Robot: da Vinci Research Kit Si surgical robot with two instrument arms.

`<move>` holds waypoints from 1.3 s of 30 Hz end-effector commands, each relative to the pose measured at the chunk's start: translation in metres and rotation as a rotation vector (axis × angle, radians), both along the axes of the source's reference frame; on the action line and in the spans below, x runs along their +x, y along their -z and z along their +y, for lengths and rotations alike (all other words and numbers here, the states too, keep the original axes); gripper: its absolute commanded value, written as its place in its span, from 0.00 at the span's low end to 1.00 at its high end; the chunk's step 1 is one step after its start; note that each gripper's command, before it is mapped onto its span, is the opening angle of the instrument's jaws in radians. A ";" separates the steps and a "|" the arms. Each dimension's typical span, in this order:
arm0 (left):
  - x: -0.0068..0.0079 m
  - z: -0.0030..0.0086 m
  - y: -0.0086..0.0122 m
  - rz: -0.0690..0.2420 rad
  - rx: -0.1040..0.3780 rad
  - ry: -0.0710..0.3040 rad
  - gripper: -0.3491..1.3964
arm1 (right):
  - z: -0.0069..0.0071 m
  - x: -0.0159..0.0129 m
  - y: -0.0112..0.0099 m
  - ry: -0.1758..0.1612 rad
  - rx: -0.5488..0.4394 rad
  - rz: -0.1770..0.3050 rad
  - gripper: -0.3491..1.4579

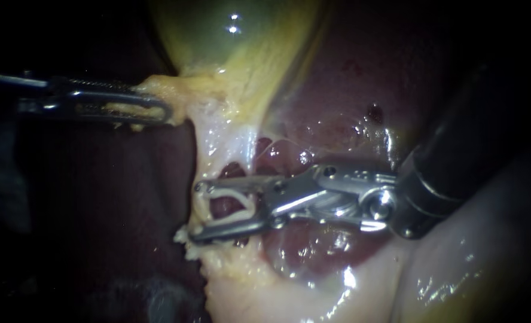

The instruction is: Clipping third clip left tube

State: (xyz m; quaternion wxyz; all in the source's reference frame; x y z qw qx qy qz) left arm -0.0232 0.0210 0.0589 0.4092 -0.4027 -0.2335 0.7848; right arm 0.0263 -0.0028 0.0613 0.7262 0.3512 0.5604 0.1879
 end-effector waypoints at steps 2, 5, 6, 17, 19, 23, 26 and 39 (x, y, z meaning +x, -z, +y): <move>0.0000 0.0000 0.0000 0.000 0.000 0.000 0.00 | 0.0000 -0.0003 0.0000 0.003 -0.002 -0.006 0.46; 0.0000 0.0000 0.0000 0.000 0.000 0.000 0.00 | 0.0000 -0.0007 -0.0003 0.010 0.001 -0.017 0.46; 0.0000 0.0000 0.0000 0.000 0.000 0.000 0.00 | 0.0001 -0.0008 -0.0004 0.012 0.000 -0.019 0.45; 0.0001 0.0000 0.0001 0.000 0.000 0.000 0.00 | 0.0001 -0.0020 -0.0026 0.023 0.022 -0.047 0.45; 0.0001 0.0000 0.0001 0.000 0.000 0.000 0.00 | 0.0000 -0.0021 -0.0032 0.023 0.030 -0.053 0.45; 0.0001 0.0000 0.0001 0.000 0.000 0.000 0.00 | -0.0003 -0.0022 -0.0046 0.025 0.037 -0.068 0.46; 0.0001 0.0000 0.0001 0.000 0.000 0.000 0.00 | -0.0002 -0.0023 -0.0054 0.026 0.045 -0.077 0.46; 0.0000 -0.0001 0.0001 0.000 0.000 0.000 0.00 | 0.0005 -0.0007 -0.0072 0.010 0.078 -0.096 0.47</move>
